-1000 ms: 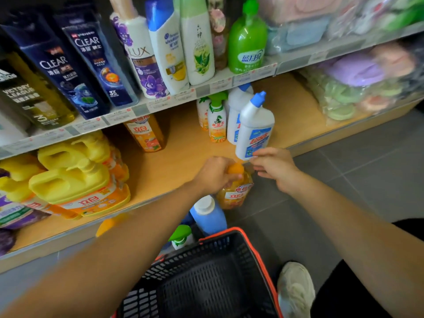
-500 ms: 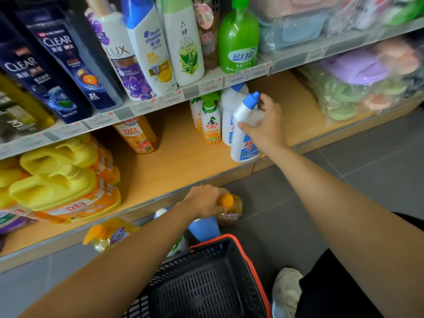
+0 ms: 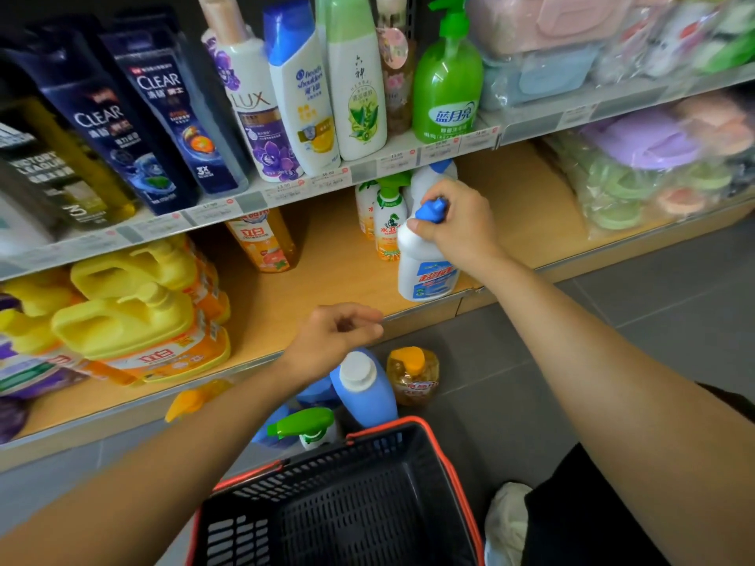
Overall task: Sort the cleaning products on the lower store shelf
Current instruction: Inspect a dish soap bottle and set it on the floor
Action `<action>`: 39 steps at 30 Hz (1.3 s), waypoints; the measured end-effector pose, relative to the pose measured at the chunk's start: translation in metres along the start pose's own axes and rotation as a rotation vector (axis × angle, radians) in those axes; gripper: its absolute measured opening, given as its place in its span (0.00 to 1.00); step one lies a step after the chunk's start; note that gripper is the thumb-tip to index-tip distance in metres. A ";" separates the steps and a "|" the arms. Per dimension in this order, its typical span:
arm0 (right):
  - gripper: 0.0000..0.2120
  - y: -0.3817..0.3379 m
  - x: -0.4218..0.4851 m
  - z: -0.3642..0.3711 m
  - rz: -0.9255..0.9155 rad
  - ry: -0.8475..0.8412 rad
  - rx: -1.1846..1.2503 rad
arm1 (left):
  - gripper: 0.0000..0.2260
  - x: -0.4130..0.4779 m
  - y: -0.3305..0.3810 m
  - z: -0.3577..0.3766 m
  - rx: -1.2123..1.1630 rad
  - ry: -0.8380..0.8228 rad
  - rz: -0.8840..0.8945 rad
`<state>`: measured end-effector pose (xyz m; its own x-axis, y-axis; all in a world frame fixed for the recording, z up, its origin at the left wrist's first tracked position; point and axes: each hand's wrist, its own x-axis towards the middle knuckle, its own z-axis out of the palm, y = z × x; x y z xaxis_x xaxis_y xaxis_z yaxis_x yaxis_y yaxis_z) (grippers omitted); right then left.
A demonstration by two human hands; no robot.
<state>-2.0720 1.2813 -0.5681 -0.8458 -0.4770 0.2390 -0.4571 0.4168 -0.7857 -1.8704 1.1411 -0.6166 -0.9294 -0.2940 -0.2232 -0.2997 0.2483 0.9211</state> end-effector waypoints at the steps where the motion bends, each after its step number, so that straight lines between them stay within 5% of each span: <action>1: 0.14 -0.008 -0.005 0.000 -0.016 -0.011 0.036 | 0.11 -0.004 0.002 -0.006 0.058 0.039 0.032; 8: 0.09 -0.085 -0.053 -0.002 -0.108 -0.152 0.438 | 0.46 -0.033 0.012 -0.047 0.321 0.190 0.171; 14: 0.06 -0.122 -0.096 -0.001 -0.021 -0.268 0.832 | 0.31 -0.085 0.023 -0.071 0.277 0.141 0.331; 18: 0.04 -0.132 -0.112 0.003 0.005 -0.383 0.884 | 0.26 -0.120 0.022 -0.081 0.220 0.095 0.314; 26: 0.10 -0.123 -0.142 0.023 -0.290 -0.546 0.406 | 0.25 -0.156 -0.009 -0.105 0.333 0.037 0.204; 35: 0.14 -0.125 -0.162 0.023 -0.915 -0.233 0.056 | 0.27 -0.158 -0.017 -0.110 0.234 -0.038 0.188; 39: 0.15 -0.126 -0.161 0.025 -0.805 -0.267 0.128 | 0.29 -0.158 -0.018 -0.112 0.216 -0.080 0.190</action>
<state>-1.8712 1.2862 -0.5220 -0.1760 -0.7632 0.6218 -0.8423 -0.2102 -0.4964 -1.6943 1.0799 -0.5620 -0.9847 -0.1522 -0.0850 -0.1494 0.4857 0.8613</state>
